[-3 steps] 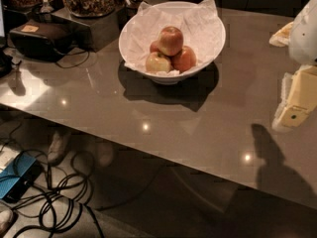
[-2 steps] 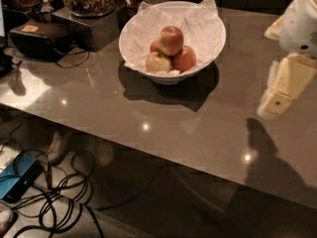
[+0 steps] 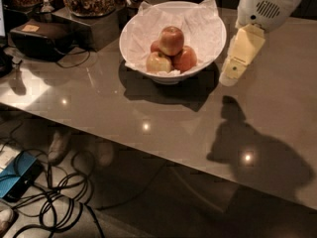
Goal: Pick apple from white bowl
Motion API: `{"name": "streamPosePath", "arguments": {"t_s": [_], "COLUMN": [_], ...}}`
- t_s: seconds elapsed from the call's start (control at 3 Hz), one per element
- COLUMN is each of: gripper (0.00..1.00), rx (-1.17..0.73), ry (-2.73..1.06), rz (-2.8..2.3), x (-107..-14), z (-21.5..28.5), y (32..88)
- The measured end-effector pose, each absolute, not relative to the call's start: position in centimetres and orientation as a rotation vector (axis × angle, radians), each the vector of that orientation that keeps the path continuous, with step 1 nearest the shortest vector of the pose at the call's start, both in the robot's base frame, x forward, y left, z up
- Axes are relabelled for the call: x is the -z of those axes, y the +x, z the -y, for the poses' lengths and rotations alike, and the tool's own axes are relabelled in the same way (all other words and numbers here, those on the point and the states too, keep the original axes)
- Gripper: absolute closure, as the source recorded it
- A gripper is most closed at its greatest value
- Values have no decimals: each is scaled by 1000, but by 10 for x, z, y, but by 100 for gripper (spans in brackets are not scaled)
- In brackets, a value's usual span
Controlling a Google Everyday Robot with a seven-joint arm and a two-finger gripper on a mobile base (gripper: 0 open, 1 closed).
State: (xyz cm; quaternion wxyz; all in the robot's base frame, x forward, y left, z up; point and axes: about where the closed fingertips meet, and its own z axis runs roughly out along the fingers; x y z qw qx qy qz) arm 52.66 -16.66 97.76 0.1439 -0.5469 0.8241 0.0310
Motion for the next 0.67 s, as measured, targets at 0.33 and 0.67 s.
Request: {"name": "streamPosePath", "arguments": {"t_s": [0.33,0.67], "gripper": [0,0], "rx": [-84,-106], "ry": [-1570,-1558], "rz": [-2347,-2292], "x": [-982,-987], "z": [160,144], "y": [535,543]}}
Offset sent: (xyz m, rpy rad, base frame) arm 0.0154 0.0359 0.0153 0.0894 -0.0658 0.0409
